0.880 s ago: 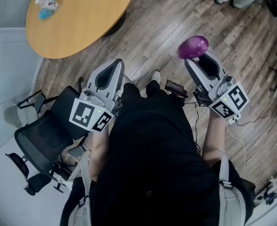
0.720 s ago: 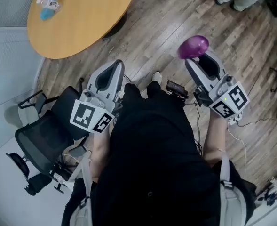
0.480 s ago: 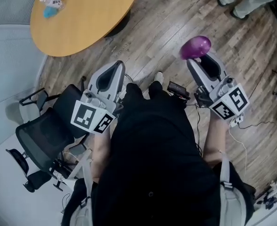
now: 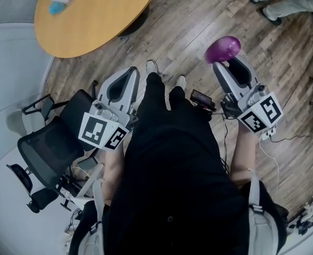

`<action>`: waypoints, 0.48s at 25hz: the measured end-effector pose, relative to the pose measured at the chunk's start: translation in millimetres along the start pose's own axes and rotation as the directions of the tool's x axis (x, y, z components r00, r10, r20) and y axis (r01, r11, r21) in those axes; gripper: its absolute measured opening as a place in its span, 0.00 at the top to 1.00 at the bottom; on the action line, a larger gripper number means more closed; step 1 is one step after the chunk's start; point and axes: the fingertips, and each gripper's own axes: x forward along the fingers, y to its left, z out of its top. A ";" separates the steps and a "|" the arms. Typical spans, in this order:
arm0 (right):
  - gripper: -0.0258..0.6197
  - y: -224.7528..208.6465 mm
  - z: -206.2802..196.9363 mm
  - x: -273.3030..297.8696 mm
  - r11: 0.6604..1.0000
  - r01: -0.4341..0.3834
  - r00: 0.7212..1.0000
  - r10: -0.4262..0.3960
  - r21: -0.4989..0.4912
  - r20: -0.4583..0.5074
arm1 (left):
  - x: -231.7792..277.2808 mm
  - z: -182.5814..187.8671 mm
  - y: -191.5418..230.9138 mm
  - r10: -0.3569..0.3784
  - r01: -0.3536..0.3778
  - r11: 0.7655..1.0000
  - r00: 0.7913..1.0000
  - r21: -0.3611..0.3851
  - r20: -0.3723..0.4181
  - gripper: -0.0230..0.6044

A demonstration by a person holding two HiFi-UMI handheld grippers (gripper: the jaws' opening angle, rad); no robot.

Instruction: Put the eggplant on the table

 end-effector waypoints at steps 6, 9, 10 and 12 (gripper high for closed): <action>0.69 1.5 1.6 6.4 0.999 0.039 0.999 -0.039 -0.008 0.001 | 6.0 4.2 11.9 -0.035 0.035 0.999 0.999 0.007 0.005 0.94; 0.69 0.4 6.6 14.9 0.998 0.064 0.998 -0.064 -0.019 0.007 | 14.3 9.3 24.6 -0.055 0.055 0.998 0.998 0.010 0.008 0.94; 0.69 0.9 8.6 18.8 0.997 0.069 0.998 -0.069 -0.023 0.010 | 16.9 12.0 29.8 -0.060 0.060 0.998 0.998 0.011 0.009 0.94; 0.69 -0.1 14.5 25.8 0.996 0.088 0.996 -0.087 -0.034 0.015 | 24.9 18.0 39.5 -0.080 0.080 0.997 0.997 0.013 0.014 0.94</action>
